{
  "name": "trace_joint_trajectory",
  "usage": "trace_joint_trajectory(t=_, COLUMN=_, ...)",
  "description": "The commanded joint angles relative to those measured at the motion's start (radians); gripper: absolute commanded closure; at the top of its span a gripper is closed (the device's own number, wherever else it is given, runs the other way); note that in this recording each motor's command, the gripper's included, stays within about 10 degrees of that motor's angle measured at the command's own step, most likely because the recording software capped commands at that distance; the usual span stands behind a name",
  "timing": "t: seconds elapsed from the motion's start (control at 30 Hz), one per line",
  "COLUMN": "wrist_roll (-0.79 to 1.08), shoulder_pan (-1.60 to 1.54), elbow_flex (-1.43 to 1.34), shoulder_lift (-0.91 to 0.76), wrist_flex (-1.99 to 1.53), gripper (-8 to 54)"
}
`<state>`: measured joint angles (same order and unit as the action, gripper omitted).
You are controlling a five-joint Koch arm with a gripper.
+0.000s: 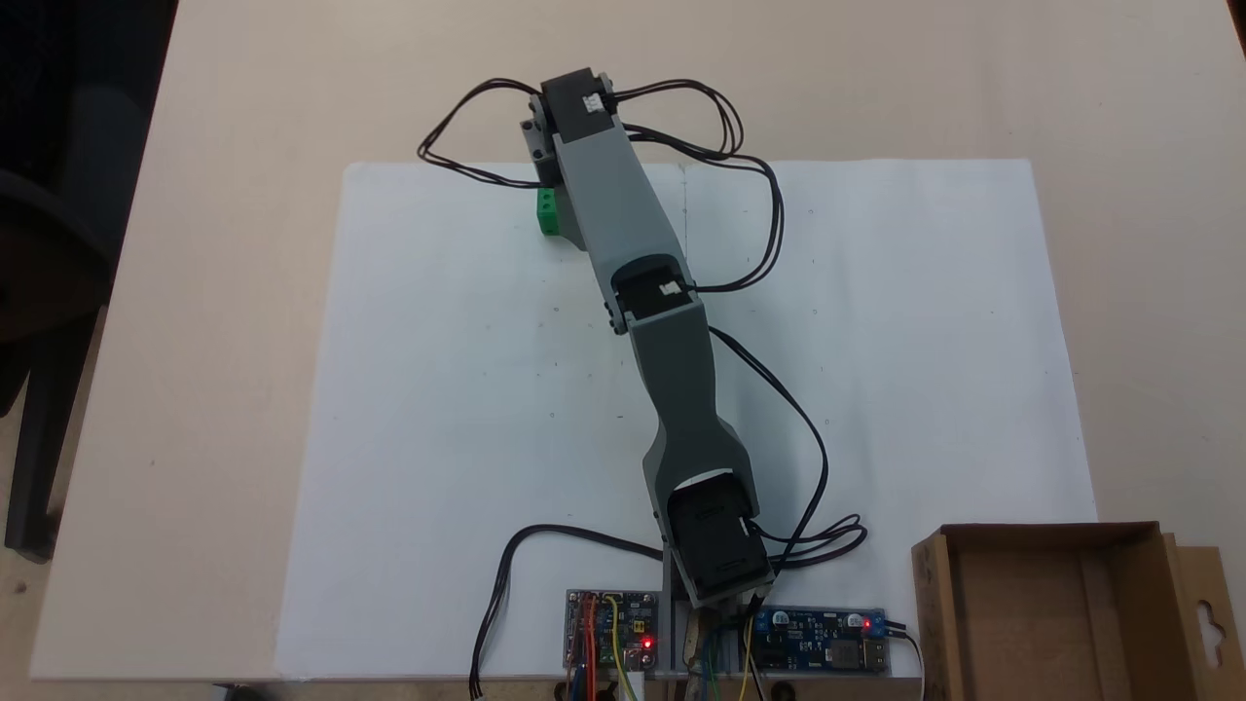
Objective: Grasp a green dice and put it in the bin.
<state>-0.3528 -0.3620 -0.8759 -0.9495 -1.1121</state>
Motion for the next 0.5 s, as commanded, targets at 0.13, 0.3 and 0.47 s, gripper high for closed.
trace_joint_trajectory(t=0.13, wrist_roll=-0.107, shoulder_pan=-0.063, elbow_flex=0.086, shoulder_lift=0.011, wrist_flex=0.034, gripper=5.2)
trace_joint_trajectory(t=0.3, wrist_roll=-0.123, shoulder_pan=-0.087, elbow_flex=0.158, shoulder_lift=0.044, wrist_flex=0.041, gripper=5.3)
trace_joint_trajectory(t=0.47, wrist_roll=-0.127, shoulder_pan=-0.092, elbow_flex=0.201, shoulder_lift=0.091, wrist_flex=0.054, gripper=5.3)
